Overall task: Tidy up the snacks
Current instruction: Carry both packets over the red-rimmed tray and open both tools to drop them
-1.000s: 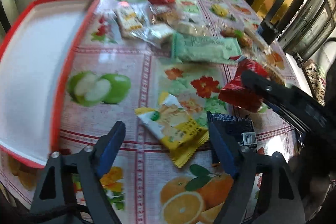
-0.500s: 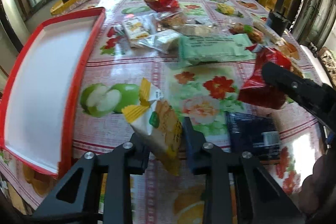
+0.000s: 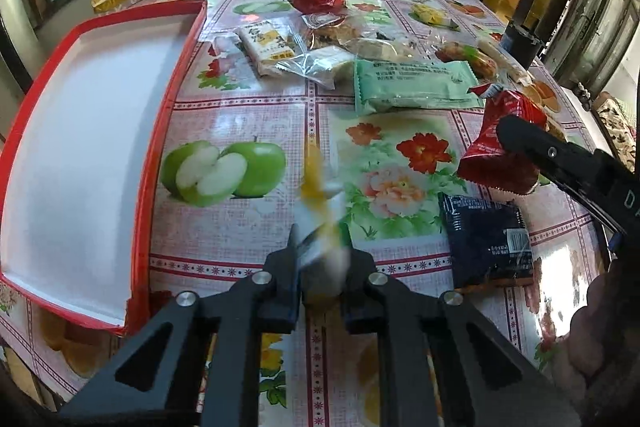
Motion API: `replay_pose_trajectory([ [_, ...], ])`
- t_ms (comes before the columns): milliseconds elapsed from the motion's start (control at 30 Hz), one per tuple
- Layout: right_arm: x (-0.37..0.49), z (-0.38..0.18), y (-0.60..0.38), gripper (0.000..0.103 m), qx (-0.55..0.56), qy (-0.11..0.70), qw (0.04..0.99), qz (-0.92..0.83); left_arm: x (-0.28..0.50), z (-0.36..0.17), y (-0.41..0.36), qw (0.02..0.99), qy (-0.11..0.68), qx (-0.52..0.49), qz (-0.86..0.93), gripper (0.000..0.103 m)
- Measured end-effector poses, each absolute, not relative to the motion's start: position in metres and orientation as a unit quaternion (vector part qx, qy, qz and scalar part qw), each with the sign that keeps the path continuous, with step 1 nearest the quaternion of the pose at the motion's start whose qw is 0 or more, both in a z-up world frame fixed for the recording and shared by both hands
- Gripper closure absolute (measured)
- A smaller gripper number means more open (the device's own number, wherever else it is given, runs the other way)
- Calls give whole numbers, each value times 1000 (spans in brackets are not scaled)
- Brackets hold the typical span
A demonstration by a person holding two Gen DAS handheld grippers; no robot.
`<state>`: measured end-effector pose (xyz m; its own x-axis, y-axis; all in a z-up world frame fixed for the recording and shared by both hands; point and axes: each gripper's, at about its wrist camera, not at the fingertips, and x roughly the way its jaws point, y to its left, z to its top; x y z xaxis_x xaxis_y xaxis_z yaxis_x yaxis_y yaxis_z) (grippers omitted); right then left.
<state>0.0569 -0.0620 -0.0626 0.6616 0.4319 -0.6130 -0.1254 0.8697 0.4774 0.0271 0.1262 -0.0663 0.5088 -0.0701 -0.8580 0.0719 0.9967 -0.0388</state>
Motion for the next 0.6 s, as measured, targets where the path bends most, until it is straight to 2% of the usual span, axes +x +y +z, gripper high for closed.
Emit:
replay_pose_trajectory([
  [133,54,-61,-62,57,202,372,890,170,22,-58,126,877,477,-7,-58,88],
  [300,43,-53,-62,57,216,342,890,208,-3,-21,119,919,389,48,-46,88],
  [467,40,-33,-34,58,195,341,889,237,-5,-1,150,916,398,5,-51,88],
  [600,45,-20,7,58,171,339,882,280,-9,12,184,922,387,13,6,88],
])
